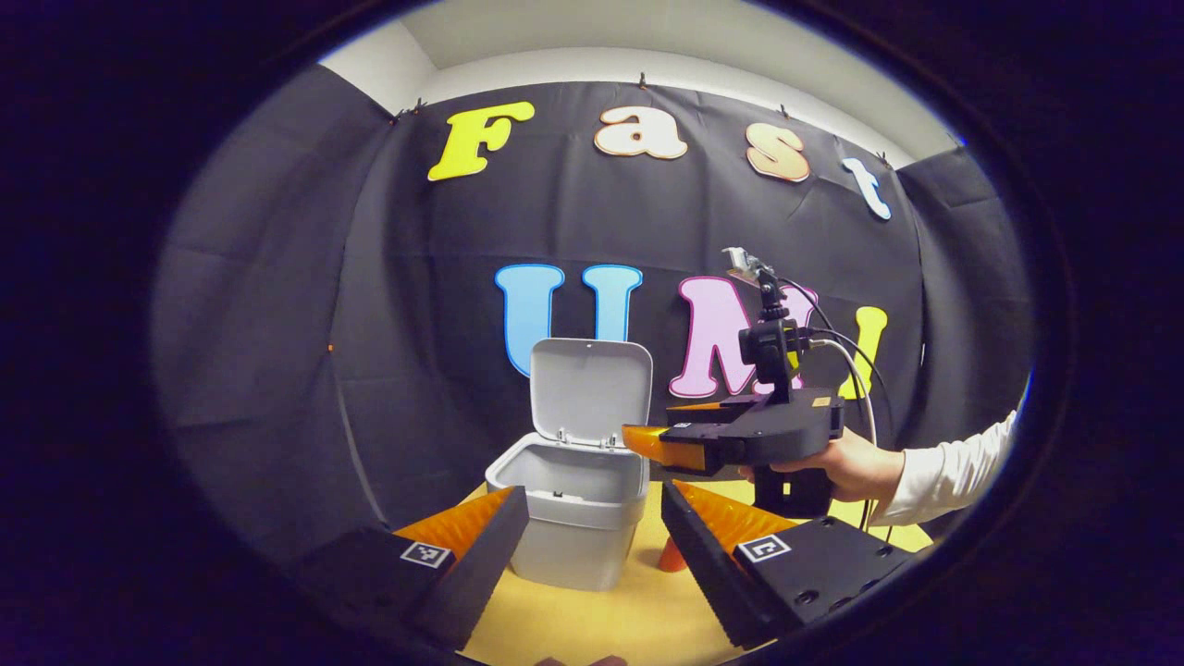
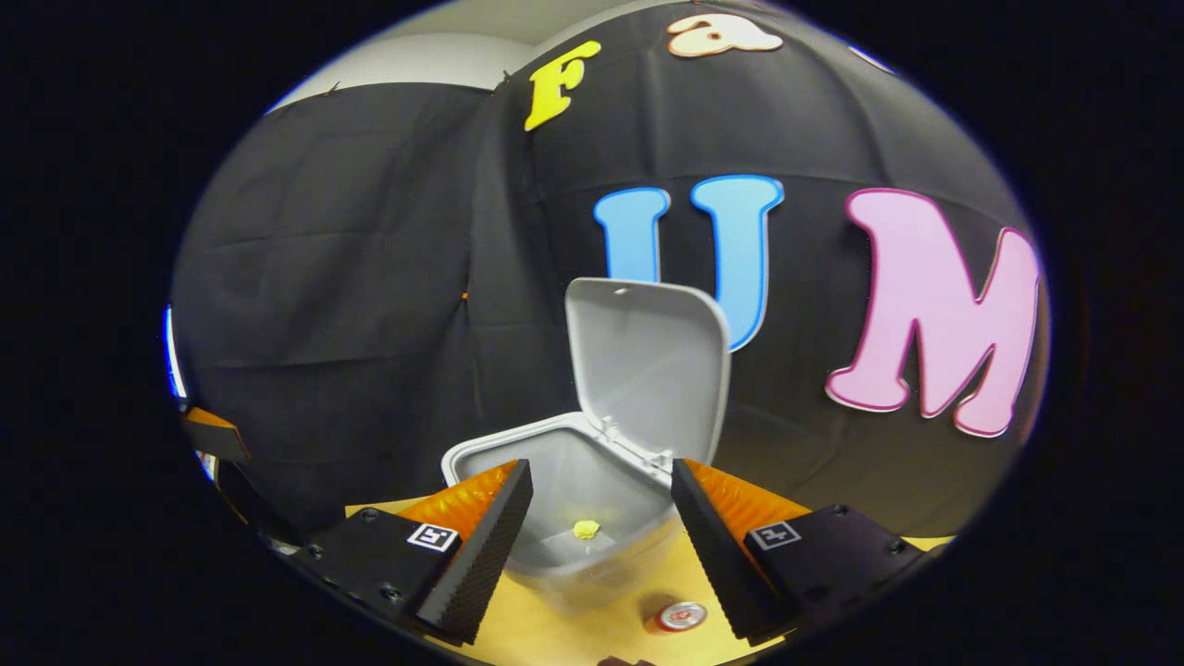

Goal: Press the lid of the desktop garbage bin to open it, pick up the crumpled paper on the desktop and throw it into the bin, then pick up the pop can on the desktop and drop it into the bin, and finally close the garbage bin lid.

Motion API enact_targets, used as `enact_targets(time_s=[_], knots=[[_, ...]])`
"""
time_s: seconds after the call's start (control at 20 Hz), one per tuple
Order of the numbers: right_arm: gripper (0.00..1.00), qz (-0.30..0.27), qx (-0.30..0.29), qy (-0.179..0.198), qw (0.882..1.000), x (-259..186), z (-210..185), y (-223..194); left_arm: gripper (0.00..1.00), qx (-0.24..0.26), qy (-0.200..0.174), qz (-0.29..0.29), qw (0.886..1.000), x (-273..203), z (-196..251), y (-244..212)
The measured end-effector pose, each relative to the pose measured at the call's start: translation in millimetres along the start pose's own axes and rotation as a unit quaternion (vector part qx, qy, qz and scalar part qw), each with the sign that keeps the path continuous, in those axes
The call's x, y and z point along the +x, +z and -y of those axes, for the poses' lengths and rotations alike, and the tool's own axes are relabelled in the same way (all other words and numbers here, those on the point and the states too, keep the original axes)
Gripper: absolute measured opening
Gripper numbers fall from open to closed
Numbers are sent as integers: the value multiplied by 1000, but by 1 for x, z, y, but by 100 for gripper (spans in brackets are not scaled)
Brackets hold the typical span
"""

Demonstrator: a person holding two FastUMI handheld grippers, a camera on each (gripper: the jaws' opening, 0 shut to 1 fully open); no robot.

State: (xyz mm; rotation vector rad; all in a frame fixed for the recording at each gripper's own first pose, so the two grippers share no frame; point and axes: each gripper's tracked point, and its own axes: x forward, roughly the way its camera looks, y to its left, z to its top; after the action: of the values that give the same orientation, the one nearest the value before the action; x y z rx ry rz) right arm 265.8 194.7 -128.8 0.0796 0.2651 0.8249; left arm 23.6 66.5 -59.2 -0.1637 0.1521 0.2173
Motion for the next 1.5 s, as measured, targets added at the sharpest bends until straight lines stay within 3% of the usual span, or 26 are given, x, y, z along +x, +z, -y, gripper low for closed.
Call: enact_targets(time_s=[0.2, 0.5, 0.7, 0.95, 1.5], knots=[[98, 5, 5, -55, 998, -47, 53, 4, 95, -26, -43, -36, 998, 37, 37, -39], [98, -12, -15, -130, 991, -119, 112, -8, 94, 77, -115, -48, 989, 81, 98, -97], [98, -24, -24, -156, 987, -157, 130, -19, 95, 68, -156, -77, 982, 110, 127, -148], [97, -51, -46, -170, 983, -175, 152, -46, 96, 76, -156, -113, 978, 156, 142, -199], [97, -98, 5, -162, 982, -156, 181, -94, 96, 66, -132, -189, 971, 236, 151, -289]])
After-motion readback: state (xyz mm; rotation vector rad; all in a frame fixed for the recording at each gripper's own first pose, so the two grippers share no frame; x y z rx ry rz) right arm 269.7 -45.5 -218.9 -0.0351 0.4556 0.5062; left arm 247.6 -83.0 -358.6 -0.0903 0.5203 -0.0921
